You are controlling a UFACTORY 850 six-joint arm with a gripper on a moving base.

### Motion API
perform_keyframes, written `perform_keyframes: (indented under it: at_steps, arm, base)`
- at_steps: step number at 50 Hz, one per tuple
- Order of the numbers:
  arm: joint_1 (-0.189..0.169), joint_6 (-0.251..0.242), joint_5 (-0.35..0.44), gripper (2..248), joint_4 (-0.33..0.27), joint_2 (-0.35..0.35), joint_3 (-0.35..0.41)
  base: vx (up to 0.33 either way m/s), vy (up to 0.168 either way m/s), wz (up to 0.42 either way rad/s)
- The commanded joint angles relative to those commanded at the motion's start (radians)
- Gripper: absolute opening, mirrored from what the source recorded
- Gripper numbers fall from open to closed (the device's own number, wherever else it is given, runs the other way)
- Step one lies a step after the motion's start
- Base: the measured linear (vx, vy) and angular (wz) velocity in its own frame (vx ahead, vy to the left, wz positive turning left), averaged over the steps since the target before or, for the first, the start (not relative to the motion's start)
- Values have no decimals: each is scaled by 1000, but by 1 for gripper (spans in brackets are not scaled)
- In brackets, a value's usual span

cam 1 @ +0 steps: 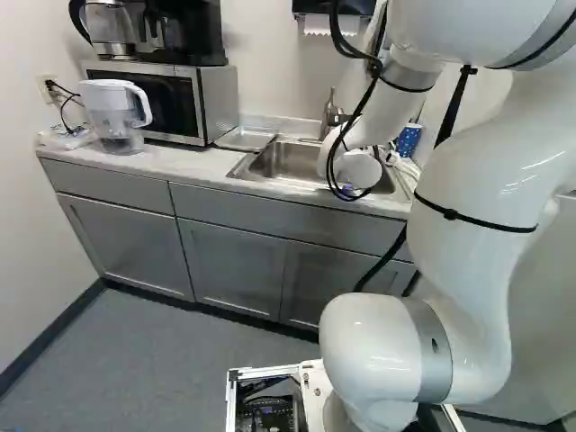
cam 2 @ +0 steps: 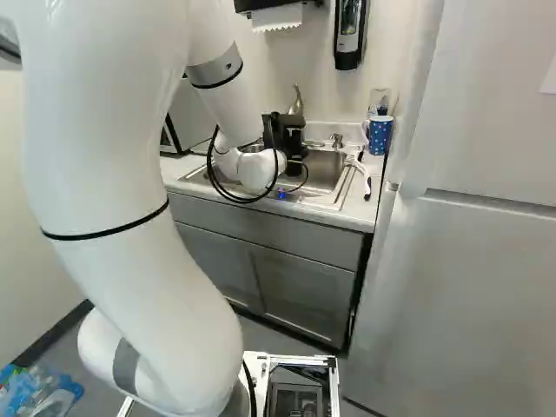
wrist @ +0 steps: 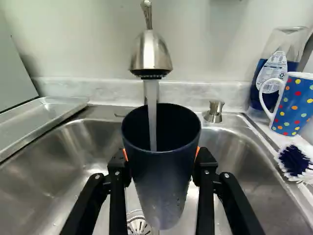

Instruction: Rinse the cup and place it in the tray

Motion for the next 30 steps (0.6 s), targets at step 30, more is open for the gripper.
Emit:
perform_keyframes:
  at_steps: [30]
  arm:
    - [0,0,0,126,0,0,0]
  base:
    - [0,0,0]
